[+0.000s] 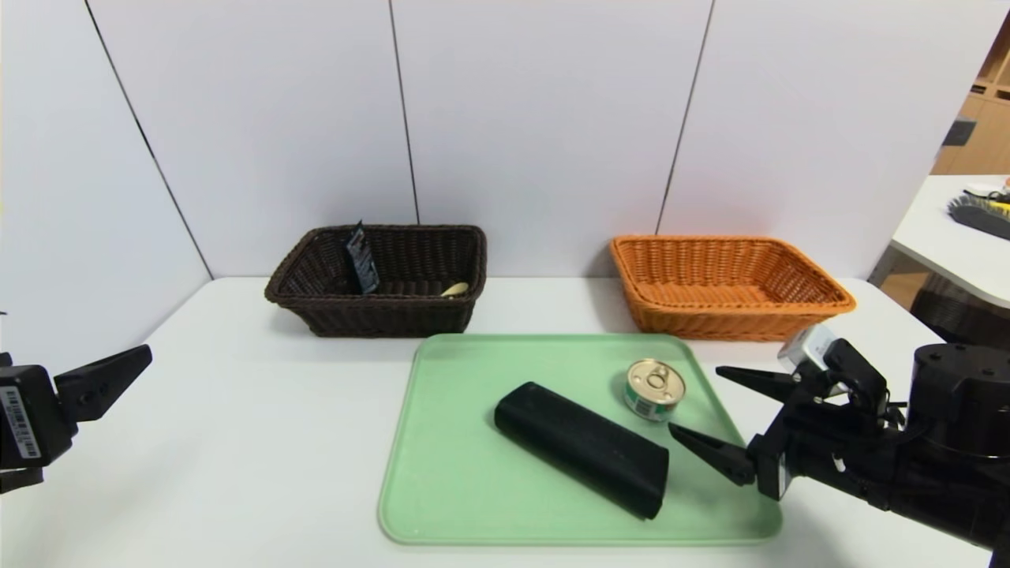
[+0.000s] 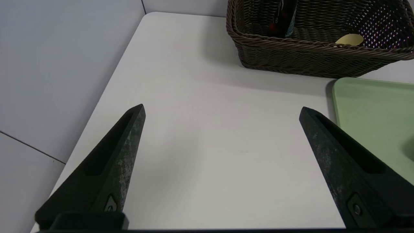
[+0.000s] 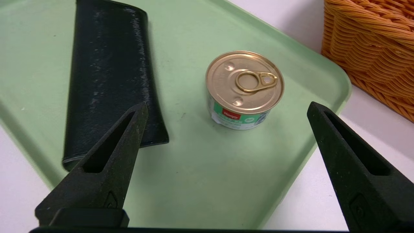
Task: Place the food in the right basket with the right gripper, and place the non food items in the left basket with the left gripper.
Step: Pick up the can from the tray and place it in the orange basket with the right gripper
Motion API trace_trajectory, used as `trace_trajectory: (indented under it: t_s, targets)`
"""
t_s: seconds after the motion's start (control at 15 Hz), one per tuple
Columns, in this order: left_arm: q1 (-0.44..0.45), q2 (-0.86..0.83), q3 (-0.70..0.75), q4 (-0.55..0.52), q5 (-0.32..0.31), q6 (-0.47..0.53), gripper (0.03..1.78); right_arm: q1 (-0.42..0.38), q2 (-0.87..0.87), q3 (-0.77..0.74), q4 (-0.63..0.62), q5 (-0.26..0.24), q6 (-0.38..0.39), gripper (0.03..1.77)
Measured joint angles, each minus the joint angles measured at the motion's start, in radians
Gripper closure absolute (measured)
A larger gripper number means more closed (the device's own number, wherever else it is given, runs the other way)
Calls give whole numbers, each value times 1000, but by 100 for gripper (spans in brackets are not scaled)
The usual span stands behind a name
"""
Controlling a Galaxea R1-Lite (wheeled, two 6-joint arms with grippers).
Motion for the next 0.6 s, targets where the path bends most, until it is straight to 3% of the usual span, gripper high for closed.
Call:
trace_trajectory:
  t_s: [0.4,0.6]
  targets:
    - [-15,-13,18,3,-4,2,12,0,177,1,-236,-43,-1,10]
    - [-21,-20,28,3,-4,4,12,1,236,-3,-265,-60,4,10]
